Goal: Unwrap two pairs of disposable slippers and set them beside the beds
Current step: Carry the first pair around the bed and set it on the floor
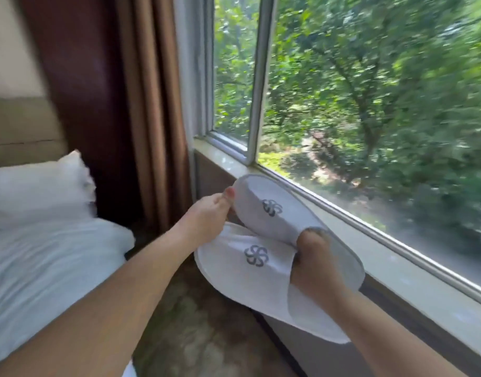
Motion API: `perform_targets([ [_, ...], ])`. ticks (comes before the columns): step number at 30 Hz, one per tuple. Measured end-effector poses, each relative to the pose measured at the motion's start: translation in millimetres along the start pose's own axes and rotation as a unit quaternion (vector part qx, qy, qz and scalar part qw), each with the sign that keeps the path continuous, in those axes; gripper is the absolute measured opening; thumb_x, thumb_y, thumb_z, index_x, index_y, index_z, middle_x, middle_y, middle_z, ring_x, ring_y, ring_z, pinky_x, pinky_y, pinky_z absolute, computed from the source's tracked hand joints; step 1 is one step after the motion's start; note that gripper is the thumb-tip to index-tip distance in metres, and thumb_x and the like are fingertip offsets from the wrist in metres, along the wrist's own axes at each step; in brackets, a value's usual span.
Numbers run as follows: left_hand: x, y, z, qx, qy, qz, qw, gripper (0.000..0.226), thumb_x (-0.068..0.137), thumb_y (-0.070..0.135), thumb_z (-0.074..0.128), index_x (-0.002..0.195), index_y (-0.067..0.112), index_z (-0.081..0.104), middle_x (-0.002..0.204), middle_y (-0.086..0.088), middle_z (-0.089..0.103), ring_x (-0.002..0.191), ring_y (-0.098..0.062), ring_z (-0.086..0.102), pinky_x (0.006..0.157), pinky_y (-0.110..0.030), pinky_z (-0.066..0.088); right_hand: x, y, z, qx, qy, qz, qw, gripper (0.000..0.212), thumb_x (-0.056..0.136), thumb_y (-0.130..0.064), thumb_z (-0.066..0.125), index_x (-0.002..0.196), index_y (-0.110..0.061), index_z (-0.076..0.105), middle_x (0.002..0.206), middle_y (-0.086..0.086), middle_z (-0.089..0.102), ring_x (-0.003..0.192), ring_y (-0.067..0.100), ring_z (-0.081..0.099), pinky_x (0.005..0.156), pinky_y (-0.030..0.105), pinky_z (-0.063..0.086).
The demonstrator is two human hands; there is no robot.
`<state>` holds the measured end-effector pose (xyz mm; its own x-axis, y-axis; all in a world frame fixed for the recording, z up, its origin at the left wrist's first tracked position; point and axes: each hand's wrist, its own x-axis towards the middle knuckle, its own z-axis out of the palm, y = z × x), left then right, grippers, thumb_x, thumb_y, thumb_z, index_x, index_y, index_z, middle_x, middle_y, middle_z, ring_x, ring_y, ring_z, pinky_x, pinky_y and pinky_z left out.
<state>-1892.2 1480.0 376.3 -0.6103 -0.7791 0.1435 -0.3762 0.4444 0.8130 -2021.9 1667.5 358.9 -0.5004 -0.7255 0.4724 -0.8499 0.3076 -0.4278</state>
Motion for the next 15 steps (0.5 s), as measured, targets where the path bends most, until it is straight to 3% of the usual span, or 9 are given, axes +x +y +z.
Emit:
perform_targets([
  [2, 3.5, -19.9, -13.2, -0.004, 0.04, -0.025, 0.999, 0.059, 0.088, 0.074, 0.026, 0.073, 0.033, 0.065, 0.056, 0.022, 0.06, 0.052, 0.006, 0.055, 0.046, -0.013, 0.037, 25.3, -0.6, 16.7, 0.017, -0.049, -0.05, 0.997, 0.034, 0.081, 0.008, 0.058, 0.068, -0.014, 0.036, 0.067, -0.009, 0.026, 0.078, 0.018, 0.038, 0.062, 0.022, 0.031],
  [4, 11.3, -46.9, -22.4, -0.005, 0.062, -0.07, 0.996, 0.053, 0.093, 0.065, 0.034, 0.067, 0.029, 0.062, 0.054, 0.016, 0.058, 0.054, 0.001, 0.055, 0.051, -0.021, 0.037, 45.1, -10.9, 33.9, 0.032, -0.093, -0.118, 0.988, 0.054, 0.078, 0.01, 0.059, 0.06, -0.024, 0.021, 0.066, -0.013, 0.02, 0.076, 0.018, 0.037, 0.051, 0.018, 0.021],
  [6, 19.1, -72.1, -30.1, -0.006, 0.06, -0.099, 0.993, 0.044, 0.096, 0.058, 0.037, 0.068, 0.031, 0.058, 0.063, 0.013, 0.058, 0.064, -0.006, 0.056, 0.06, -0.029, 0.039, 62.9, -15.4, 55.7, 0.051, -0.113, -0.163, 0.979, 0.064, 0.076, 0.008, 0.065, 0.059, -0.029, 0.015, 0.064, -0.014, 0.021, 0.074, 0.017, 0.037, 0.051, 0.025, 0.017],
  [9, 36.2, -105.1, -42.0, -0.007, 0.075, -0.125, 0.989, 0.039, 0.095, 0.057, 0.035, 0.076, 0.034, 0.06, 0.073, 0.009, 0.062, 0.075, -0.012, 0.06, 0.069, -0.031, 0.043, 91.9, -24.9, 89.8, 0.049, -0.141, -0.206, 0.967, 0.069, 0.072, 0.005, 0.074, 0.057, -0.029, 0.016, 0.063, -0.009, 0.032, 0.069, 0.016, 0.04, 0.053, 0.024, 0.016],
  [11, 50.8, -129.3, -48.4, 0.001, 0.082, -0.144, 0.986, 0.038, 0.095, 0.058, 0.033, 0.076, 0.037, 0.059, 0.076, 0.012, 0.063, 0.078, -0.009, 0.059, 0.068, -0.026, 0.042, 109.9, -31.3, 111.7, 0.063, -0.169, -0.239, 0.954, 0.07, 0.064, 0.01, 0.079, 0.057, -0.026, 0.019, 0.061, -0.014, 0.026, 0.061, 0.014, 0.037, 0.051, 0.015, 0.013],
  [15, 92.9, -180.9, -50.0, 0.023, 0.057, -0.212, 0.975, 0.037, 0.094, 0.064, 0.03, 0.091, 0.038, 0.057, 0.082, 0.018, 0.055, 0.079, -0.002, 0.052, 0.073, -0.028, 0.039, 151.8, -33.7, 166.0, 0.136, -0.179, -0.295, 0.929, 0.058, 0.067, 0.004, 0.067, 0.063, -0.027, 0.019, 0.061, -0.013, 0.023, 0.054, 0.005, 0.024, 0.05, 0.018, 0.013],
])
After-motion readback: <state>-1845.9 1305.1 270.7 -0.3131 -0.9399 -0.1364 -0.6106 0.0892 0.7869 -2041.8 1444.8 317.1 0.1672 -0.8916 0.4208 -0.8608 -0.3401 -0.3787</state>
